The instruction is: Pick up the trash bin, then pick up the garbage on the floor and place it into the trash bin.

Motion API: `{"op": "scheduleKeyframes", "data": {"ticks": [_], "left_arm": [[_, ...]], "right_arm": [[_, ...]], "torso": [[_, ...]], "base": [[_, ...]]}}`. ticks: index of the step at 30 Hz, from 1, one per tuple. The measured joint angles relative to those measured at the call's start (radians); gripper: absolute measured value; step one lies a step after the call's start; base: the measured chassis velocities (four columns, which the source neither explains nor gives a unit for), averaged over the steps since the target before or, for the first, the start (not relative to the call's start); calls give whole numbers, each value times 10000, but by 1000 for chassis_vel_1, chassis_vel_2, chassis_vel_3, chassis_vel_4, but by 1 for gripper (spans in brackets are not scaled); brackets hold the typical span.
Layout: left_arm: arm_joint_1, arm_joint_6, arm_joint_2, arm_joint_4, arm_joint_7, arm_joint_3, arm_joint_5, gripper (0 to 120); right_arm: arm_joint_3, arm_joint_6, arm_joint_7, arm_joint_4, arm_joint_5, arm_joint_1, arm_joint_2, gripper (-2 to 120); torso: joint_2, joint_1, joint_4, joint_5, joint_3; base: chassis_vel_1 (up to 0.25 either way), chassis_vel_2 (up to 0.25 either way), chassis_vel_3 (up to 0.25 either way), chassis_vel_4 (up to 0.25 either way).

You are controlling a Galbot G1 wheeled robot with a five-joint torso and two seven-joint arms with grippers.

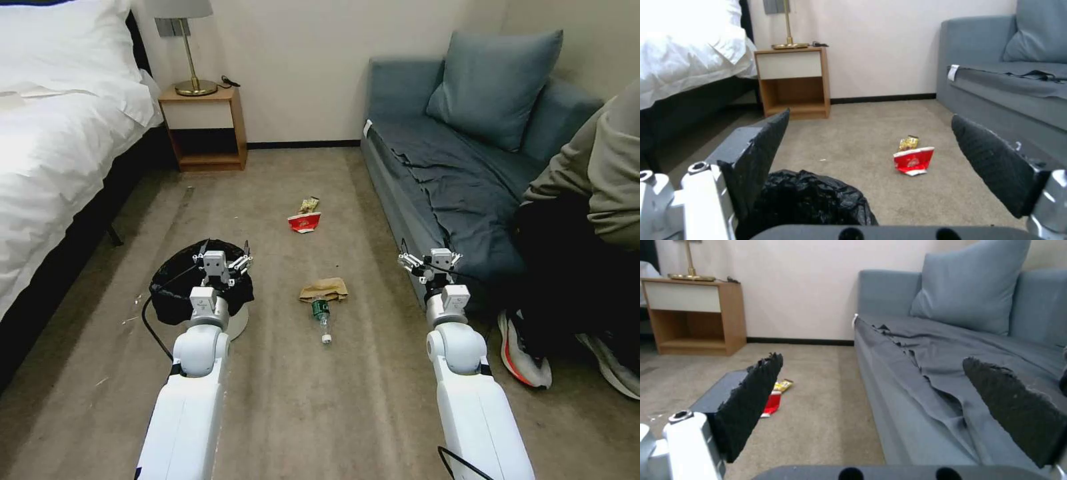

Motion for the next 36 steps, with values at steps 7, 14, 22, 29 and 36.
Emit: {"op": "scheduleKeyframes", "data": {"ticks": [7,14,22,29,36], "left_arm": [[0,0,0,0,0,0,0,98],[0,0,0,0,0,0,0,98],[6,14,9,-14,-6,-2,-16,98],[273,1112,504,-1179,-587,-360,-654,100],[667,2759,1235,-2902,-1451,-887,-1603,100]], "right_arm": [[0,0,0,0,0,0,0,100],[0,0,0,0,0,0,0,100],[6,-9,0,15,8,-11,-4,100],[593,-635,55,1163,774,-525,-436,100],[1457,-1586,158,2860,1907,-1284,-1058,100]], "torso": [[0,0,0,0,0],[1,0,0,0,0],[0,0,0,0,0],[0,0,0,1,0],[3,-1,0,-1,0]], "base": [[0,0,0,0],[0,0,0,0],[0,0,0,0],[0,0,0,0],[0,0,0,0]]}}
